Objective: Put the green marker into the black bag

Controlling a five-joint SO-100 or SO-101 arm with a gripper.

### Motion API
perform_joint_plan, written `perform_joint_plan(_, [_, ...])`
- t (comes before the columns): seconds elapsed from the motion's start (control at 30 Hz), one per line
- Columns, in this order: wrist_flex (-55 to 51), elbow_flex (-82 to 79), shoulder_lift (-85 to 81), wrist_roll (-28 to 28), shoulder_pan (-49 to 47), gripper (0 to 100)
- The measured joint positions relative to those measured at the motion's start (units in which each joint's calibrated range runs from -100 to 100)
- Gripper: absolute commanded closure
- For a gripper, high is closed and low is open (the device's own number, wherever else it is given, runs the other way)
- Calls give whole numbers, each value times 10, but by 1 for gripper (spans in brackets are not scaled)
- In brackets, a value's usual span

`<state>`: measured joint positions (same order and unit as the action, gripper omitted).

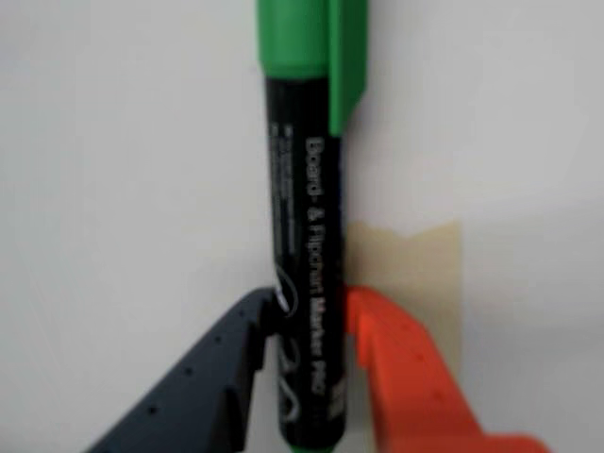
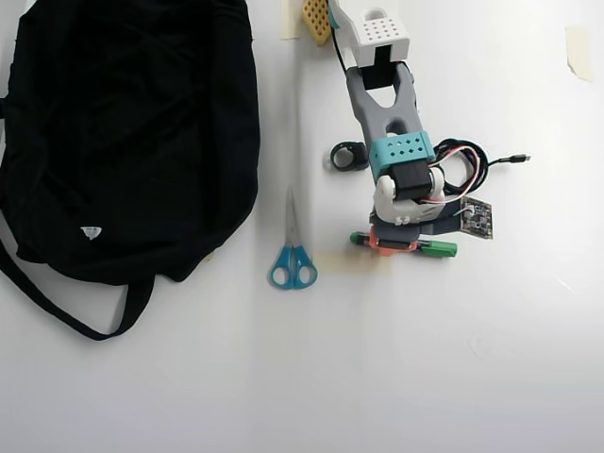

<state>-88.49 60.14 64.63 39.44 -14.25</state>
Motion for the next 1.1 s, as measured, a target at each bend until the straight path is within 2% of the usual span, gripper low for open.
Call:
perform_joint_plan(0.53, [-78, 70, 6, 4, -1, 98])
perform_joint_plan(1.1, [-84, 114, 6, 7, -5, 98])
